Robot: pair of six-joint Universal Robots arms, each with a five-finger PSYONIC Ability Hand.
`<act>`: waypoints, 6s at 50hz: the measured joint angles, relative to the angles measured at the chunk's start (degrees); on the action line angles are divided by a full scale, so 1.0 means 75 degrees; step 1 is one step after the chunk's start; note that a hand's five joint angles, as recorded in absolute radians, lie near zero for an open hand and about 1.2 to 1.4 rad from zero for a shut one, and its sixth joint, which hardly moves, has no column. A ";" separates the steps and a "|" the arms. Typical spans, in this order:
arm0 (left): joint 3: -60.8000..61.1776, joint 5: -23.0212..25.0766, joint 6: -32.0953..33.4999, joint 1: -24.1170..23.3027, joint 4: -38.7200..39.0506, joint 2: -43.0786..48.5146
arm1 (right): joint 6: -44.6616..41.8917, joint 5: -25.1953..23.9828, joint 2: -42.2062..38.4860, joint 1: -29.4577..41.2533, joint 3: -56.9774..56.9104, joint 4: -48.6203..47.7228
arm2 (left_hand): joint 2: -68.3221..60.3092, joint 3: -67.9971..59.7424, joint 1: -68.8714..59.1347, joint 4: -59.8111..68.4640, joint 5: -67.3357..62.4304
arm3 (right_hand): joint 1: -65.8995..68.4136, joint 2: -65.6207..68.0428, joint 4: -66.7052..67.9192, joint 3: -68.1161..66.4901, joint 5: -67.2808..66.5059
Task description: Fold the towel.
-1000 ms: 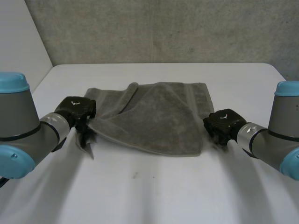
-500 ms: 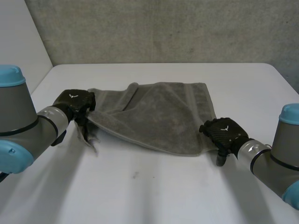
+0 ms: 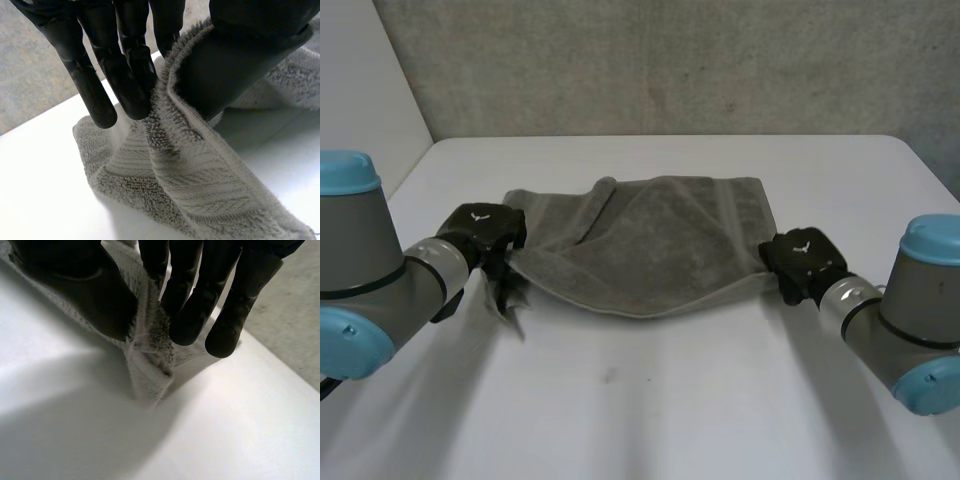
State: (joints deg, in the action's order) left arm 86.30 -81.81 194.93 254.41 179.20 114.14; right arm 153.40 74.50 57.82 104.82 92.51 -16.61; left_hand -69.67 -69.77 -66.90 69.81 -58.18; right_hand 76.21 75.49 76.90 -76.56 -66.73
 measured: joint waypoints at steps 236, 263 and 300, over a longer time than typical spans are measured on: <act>0.0835 -0.0323 0.0762 -0.0377 0.0575 -0.0541 | -0.2310 0.1795 0.0139 0.0798 -0.3278 0.1773 | 0.8031 0.8021 0.7600 -0.8028 0.7539 | -0.0133 -0.0034 -0.0003 0.0004 0.0012; 0.0861 -0.0331 0.0650 -0.0209 0.0568 -0.0716 | -0.2245 0.1602 -0.2419 0.5031 -0.5111 0.2810 | 0.8031 0.8021 0.7601 -0.8028 0.7539 | -0.3811 -0.3731 -0.3663 0.3598 0.3776; 0.0723 -0.0344 0.0653 -0.1352 0.0707 -0.0575 | 0.0495 0.0705 0.0495 0.1110 0.0822 0.0441 | 0.7975 0.8002 0.7574 -0.8008 0.7539 | -0.3261 -0.3281 -0.3463 0.3436 0.3398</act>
State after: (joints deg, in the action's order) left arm 91.72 -84.39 199.83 244.27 184.50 109.82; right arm 157.11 79.79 61.53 113.14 98.68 -13.31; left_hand -9.86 -9.75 -10.09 9.75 -1.64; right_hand 51.75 50.89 50.92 -50.79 -41.25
